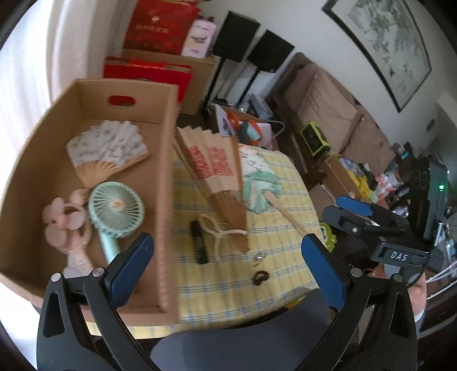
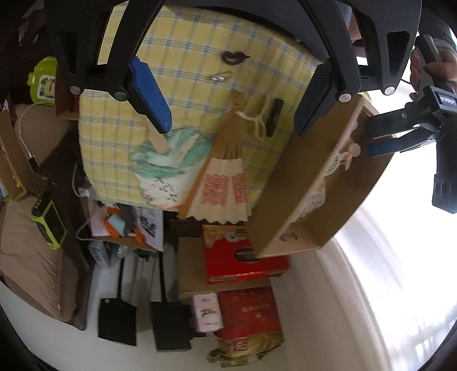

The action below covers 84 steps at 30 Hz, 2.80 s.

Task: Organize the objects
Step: 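Withdraw the right tool from the box back over the table, then move the left tool toward the white plastic clip on the table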

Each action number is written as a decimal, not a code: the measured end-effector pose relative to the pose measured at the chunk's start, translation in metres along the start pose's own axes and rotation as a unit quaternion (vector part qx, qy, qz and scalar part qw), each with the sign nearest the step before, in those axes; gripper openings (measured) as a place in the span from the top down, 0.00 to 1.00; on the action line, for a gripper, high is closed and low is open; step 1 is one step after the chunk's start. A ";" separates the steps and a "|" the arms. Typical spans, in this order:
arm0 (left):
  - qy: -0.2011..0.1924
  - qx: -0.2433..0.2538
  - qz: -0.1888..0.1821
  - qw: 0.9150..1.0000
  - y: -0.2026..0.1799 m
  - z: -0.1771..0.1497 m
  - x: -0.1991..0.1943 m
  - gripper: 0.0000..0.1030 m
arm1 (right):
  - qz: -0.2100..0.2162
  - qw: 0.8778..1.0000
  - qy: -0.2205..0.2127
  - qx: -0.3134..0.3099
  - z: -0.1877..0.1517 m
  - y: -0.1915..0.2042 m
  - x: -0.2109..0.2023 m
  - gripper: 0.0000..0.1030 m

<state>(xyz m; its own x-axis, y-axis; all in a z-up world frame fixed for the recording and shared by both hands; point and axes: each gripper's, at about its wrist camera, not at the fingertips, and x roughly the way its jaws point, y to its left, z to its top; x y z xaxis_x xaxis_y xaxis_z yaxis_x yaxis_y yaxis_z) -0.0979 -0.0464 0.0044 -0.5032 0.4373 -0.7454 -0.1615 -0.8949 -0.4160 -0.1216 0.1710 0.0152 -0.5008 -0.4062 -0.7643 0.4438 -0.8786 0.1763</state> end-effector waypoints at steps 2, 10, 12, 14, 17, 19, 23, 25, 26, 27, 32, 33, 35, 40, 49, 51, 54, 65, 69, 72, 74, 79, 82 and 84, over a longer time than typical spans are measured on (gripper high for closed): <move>0.004 0.004 -0.003 1.000 -0.010 0.001 0.008 0.00 | -0.005 1.000 0.000 0.005 -0.001 -0.008 -0.003 0.14; 0.012 0.016 -0.019 1.000 -0.035 0.006 0.032 0.00 | -0.022 0.999 -0.001 0.038 -0.010 -0.043 -0.008 0.14; 0.015 0.020 -0.020 0.999 -0.040 0.006 0.040 0.00 | -0.023 0.998 -0.001 0.050 -0.013 -0.053 -0.006 0.14; 0.021 0.024 -0.015 0.999 -0.042 0.007 0.051 0.00 | -0.022 0.998 0.002 0.062 -0.015 -0.061 -0.002 0.14; 0.030 0.021 -0.012 0.999 -0.043 0.008 0.065 0.00 | -0.022 0.997 0.009 0.079 -0.018 -0.071 0.009 0.14; 0.034 0.018 -0.012 0.999 -0.042 0.007 0.075 0.00 | -0.025 0.996 0.014 0.089 -0.021 -0.077 0.015 0.15; 0.044 0.030 -0.032 0.998 -0.044 0.002 0.096 0.00 | -0.021 0.993 0.030 0.110 -0.025 -0.086 0.032 0.24; 0.056 0.034 -0.029 0.997 -0.045 0.000 0.107 0.00 | -0.018 0.993 0.034 0.114 -0.027 -0.089 0.039 0.28; 0.061 0.033 -0.029 0.997 -0.045 -0.001 0.112 0.00 | -0.019 0.992 0.036 0.116 -0.028 -0.090 0.042 0.30; 0.065 0.030 -0.028 0.997 -0.045 -0.003 0.116 0.00 | -0.018 0.992 0.039 0.118 -0.029 -0.091 0.046 0.32; 0.081 0.028 -0.021 0.996 -0.047 -0.004 0.137 0.00 | 0.005 0.990 0.048 0.135 -0.032 -0.100 0.060 0.45; 0.084 0.027 -0.019 0.996 -0.047 -0.004 0.141 0.00 | 0.005 0.989 0.047 0.137 -0.032 -0.103 0.061 0.47; 0.089 0.027 -0.016 0.996 -0.047 -0.002 0.147 0.00 | -0.004 0.990 0.045 0.135 -0.032 -0.107 0.064 0.49; 0.100 0.033 -0.018 0.994 -0.051 -0.001 0.157 0.00 | -0.022 0.990 0.052 0.132 -0.035 -0.123 0.072 0.57; 0.112 0.012 0.001 0.994 -0.034 0.000 0.176 0.00 | 0.022 0.987 0.059 0.150 -0.029 -0.122 0.085 0.57; 0.116 0.012 0.002 0.993 -0.032 -0.005 0.180 0.00 | 0.034 0.987 0.063 0.143 -0.021 -0.110 0.093 0.57; 0.112 0.023 0.010 0.993 -0.033 -0.010 0.182 0.00 | 0.052 0.987 0.074 0.135 -0.012 -0.093 0.110 0.57; 0.117 0.029 0.003 0.993 -0.028 -0.018 0.168 0.00 | 0.101 0.981 0.115 0.115 -0.005 -0.056 0.164 0.58; 0.114 0.019 -0.006 0.993 -0.024 -0.020 0.157 0.00 | 0.106 0.981 0.118 0.113 -0.005 -0.052 0.166 0.58; 0.112 0.024 -0.010 0.993 -0.024 -0.023 0.148 0.00 | 0.109 0.982 0.109 0.109 -0.007 -0.051 0.157 0.58; 0.118 0.032 -0.007 0.993 -0.025 -0.026 0.148 0.00 | 0.103 0.983 0.105 0.106 -0.008 -0.053 0.148 0.58; 0.118 0.063 0.027 0.991 -0.032 -0.038 0.151 0.08 | 0.093 0.985 0.094 0.107 -0.016 -0.063 0.123 0.58; 0.125 0.070 0.036 0.989 -0.031 -0.040 0.156 0.28 | 0.092 0.986 0.088 0.105 -0.023 -0.066 0.110 0.58; 0.132 0.083 0.044 0.987 -0.033 -0.041 0.157 0.34 | 0.091 0.987 0.084 0.104 -0.027 -0.067 0.103 0.58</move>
<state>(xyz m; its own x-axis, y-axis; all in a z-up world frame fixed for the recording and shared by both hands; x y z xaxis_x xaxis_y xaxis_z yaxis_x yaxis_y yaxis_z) -0.1370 0.0552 -0.1208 -0.2861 0.3452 -0.8939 -0.2751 -0.9232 -0.2685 -0.1830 0.1949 -0.0918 -0.2883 -0.5295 -0.7978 0.3446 -0.8347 0.4295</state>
